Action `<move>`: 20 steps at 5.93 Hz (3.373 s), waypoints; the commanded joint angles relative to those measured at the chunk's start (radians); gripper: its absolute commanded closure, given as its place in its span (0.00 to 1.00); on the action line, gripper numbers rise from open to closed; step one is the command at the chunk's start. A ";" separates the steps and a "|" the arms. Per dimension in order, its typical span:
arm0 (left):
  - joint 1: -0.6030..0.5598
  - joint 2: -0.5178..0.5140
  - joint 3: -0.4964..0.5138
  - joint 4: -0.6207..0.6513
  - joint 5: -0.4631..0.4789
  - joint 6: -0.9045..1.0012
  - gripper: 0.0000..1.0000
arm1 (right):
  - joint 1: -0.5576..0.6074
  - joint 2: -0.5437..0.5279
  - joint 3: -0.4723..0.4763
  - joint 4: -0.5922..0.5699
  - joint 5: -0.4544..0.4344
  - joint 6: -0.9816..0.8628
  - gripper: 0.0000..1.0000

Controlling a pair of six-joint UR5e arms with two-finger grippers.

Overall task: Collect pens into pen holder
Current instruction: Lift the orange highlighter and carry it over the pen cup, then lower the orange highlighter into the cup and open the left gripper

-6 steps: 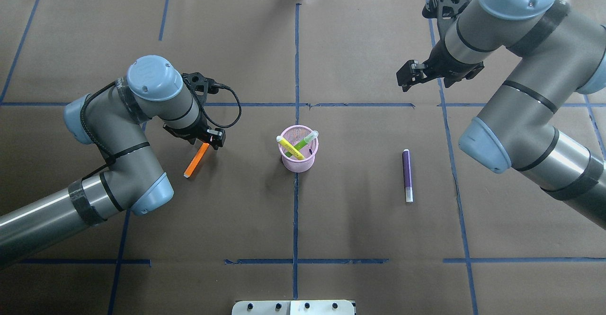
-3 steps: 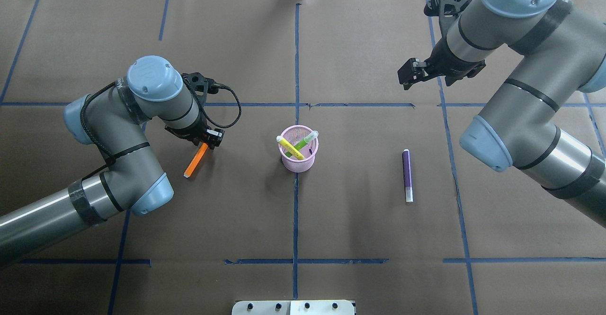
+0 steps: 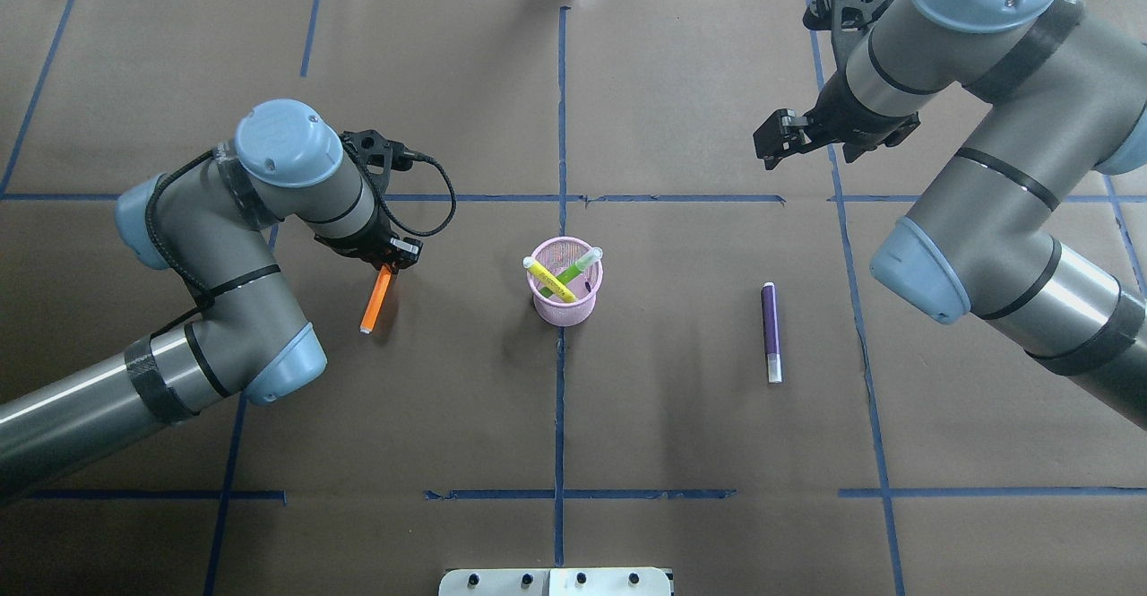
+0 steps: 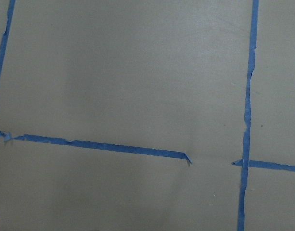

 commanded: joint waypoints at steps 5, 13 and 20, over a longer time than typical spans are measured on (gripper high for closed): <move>-0.024 0.069 -0.201 -0.667 0.404 -0.136 1.00 | 0.001 -0.042 0.001 0.002 0.090 -0.001 0.00; 0.277 -0.067 0.087 -1.107 0.844 -0.056 1.00 | -0.002 -0.067 0.001 0.030 0.115 0.007 0.00; 0.319 -0.052 0.095 -1.108 0.836 -0.059 0.00 | 0.001 -0.066 0.009 0.032 0.116 0.008 0.00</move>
